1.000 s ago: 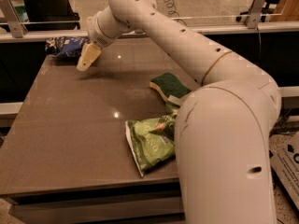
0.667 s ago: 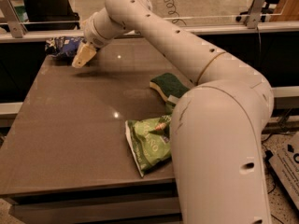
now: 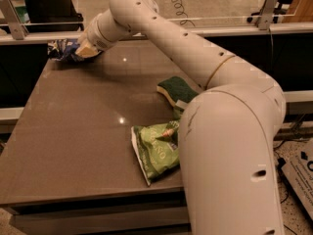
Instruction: Move blue chip bag near green jalapeno chip bag
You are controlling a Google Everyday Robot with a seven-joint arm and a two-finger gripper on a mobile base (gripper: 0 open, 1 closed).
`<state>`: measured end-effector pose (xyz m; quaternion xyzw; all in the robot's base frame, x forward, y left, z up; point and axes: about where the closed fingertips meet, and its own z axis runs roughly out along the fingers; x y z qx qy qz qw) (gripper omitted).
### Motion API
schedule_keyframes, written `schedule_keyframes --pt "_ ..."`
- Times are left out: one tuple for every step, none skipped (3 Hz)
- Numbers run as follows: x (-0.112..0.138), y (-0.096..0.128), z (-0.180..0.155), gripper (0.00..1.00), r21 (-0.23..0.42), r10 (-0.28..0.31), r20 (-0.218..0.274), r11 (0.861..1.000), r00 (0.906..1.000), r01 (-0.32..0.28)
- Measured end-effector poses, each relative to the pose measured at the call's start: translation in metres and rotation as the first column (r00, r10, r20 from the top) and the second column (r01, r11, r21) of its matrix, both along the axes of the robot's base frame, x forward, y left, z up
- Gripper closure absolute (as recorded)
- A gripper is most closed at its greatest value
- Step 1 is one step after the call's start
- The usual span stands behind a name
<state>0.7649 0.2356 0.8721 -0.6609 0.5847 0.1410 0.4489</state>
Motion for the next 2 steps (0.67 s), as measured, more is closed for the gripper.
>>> schedule_keyframes --pt "0.0003 -0.0052 0.0009 0.88 0.006 -0.011 0.004 1.0 0.9999 0.011" --pt "-0.0013 -0.0136 0.0054 1.0 0.013 -0.021 0.011 1.0 0.9997 0.02"
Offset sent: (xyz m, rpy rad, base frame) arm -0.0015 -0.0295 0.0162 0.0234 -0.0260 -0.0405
